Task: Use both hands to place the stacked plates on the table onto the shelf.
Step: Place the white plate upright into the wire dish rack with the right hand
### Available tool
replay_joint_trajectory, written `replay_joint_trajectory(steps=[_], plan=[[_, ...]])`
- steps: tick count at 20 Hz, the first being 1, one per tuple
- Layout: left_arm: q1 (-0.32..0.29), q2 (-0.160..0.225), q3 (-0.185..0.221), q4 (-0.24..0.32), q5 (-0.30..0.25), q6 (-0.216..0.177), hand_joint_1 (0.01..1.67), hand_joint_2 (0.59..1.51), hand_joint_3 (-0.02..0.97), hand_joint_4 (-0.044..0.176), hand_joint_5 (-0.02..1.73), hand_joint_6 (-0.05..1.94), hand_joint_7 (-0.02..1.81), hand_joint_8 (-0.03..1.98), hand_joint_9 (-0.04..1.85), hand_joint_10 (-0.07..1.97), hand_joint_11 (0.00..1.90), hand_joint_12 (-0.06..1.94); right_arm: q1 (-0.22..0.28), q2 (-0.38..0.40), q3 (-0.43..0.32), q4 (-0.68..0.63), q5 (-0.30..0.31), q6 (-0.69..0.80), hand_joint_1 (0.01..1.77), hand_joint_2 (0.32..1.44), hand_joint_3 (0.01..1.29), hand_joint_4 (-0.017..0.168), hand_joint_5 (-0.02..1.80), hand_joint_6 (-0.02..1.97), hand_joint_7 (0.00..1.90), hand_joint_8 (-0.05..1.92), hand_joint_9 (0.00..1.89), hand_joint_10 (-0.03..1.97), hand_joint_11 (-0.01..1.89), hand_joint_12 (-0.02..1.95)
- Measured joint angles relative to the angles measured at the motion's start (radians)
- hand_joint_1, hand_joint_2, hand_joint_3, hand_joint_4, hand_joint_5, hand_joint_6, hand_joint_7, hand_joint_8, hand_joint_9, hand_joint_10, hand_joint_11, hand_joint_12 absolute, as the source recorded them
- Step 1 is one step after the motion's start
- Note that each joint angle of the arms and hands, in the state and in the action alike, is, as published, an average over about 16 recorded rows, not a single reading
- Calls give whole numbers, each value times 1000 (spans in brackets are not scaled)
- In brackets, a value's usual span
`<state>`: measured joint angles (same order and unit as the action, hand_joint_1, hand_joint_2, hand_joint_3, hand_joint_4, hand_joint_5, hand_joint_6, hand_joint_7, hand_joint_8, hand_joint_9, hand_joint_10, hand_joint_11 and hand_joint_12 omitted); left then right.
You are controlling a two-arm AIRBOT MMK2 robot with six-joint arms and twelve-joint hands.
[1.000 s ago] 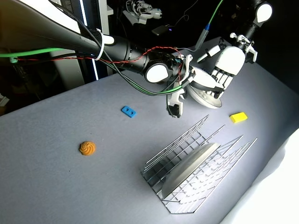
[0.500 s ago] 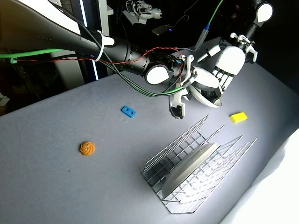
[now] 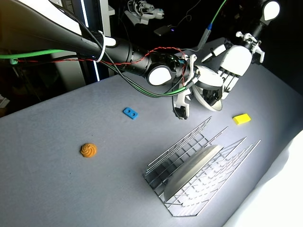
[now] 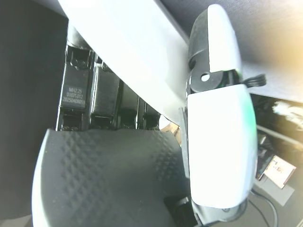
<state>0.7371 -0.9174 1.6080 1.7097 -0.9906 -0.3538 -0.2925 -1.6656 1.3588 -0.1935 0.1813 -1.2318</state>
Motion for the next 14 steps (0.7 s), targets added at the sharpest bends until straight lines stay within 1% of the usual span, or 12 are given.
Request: replay_joint_trajectory(steps=[4,7,9,12,14], plan=[[-72,32,-10,2,-10,-15,15,1110,8,2,72,13,62,7,27,7,21,7,8,22,-23,16,-9,0,1129,983,16,-6,877,197,913,789,1196,31,768,1130],[-135,62,-16,13,-23,-35,15,1109,8,3,64,10,56,7,23,9,21,6,23,47,-49,32,-19,0,1135,984,16,-5,880,304,921,879,1194,29,759,1139],[-181,82,-18,28,-34,-51,15,1109,8,3,59,8,51,6,22,6,21,5,35,67,-71,45,-28,0,1140,986,16,-5,886,395,931,866,1189,27,759,1131],[-257,112,-20,64,-55,-78,15,1108,8,4,53,8,49,6,22,6,20,5,59,102,-108,68,-44,0,1148,988,16,-5,904,531,958,773,1188,25,761,1114],[-309,130,-20,92,-70,-96,15,1108,8,5,49,8,47,6,21,6,19,5,79,126,-134,85,-56,0,1154,990,16,-4,920,623,970,775,1188,24,768,1106]])
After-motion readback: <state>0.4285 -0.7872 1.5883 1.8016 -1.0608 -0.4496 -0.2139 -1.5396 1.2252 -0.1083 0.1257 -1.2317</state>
